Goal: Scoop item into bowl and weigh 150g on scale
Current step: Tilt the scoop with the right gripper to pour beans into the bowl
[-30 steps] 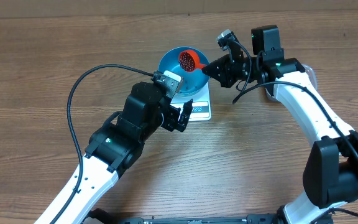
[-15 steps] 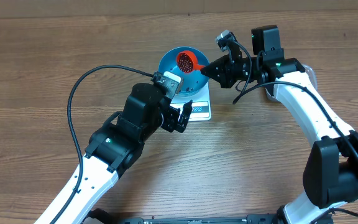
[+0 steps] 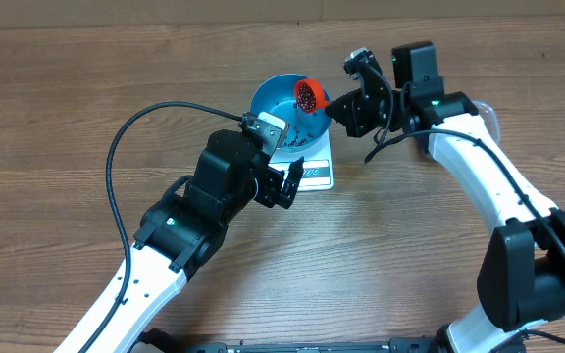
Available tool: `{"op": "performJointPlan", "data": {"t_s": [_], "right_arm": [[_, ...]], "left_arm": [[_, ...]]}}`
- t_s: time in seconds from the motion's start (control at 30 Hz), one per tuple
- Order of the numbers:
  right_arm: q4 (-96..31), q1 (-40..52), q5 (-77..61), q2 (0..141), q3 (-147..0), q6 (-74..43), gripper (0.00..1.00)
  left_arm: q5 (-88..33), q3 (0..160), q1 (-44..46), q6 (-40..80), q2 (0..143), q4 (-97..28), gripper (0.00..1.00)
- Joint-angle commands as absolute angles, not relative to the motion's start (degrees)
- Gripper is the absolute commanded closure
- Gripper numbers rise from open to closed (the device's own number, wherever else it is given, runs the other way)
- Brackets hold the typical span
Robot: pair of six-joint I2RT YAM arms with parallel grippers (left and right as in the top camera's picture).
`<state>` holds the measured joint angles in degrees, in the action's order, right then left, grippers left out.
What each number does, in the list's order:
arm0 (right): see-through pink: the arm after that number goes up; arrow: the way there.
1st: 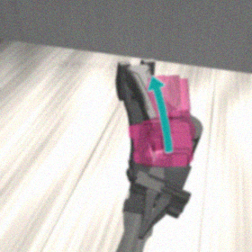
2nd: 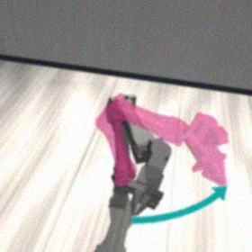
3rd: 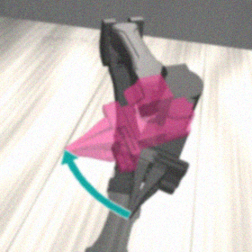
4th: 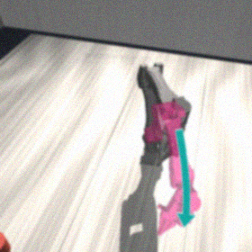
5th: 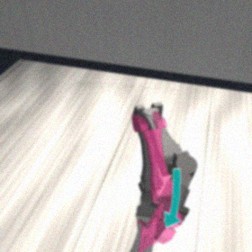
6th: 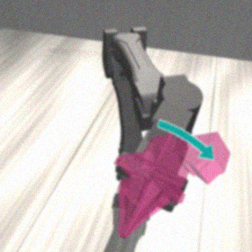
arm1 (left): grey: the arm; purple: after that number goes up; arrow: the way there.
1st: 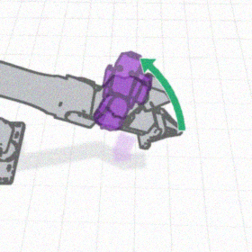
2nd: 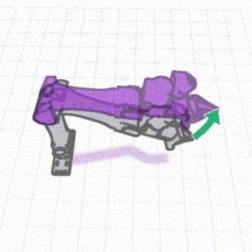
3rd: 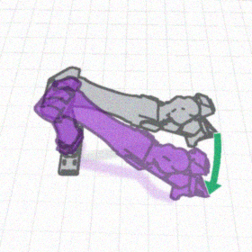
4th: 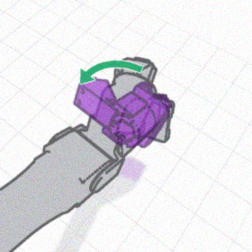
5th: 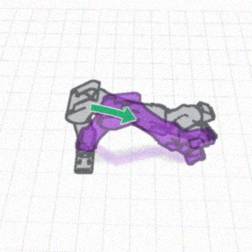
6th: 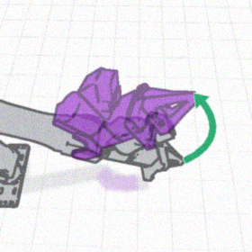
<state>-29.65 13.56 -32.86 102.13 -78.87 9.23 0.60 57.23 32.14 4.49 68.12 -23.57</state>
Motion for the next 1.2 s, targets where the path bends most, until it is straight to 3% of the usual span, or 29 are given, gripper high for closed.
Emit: {"op": "performJointPlan", "data": {"t_s": [0.0, 0.47, 1.17], "right_arm": [[-29.93, 17.06, -24.16, 97.78, -80.79, 10.20, 0.96], [-30.55, 25.41, -4.36, 96.90, -80.77, 12.93, 0.96], [-31.68, 25.39, -4.34, 93.78, -80.79, 12.23, 0.96]], "left_arm": [[-0.03, 56.80, 31.88, 5.32, 67.26, -23.27, 0.00], [-0.05, 56.80, 31.88, 5.34, 67.26, -23.35, 0.01], [-0.10, 56.80, 31.90, 5.32, 67.26, -25.78, 0.00]]}}
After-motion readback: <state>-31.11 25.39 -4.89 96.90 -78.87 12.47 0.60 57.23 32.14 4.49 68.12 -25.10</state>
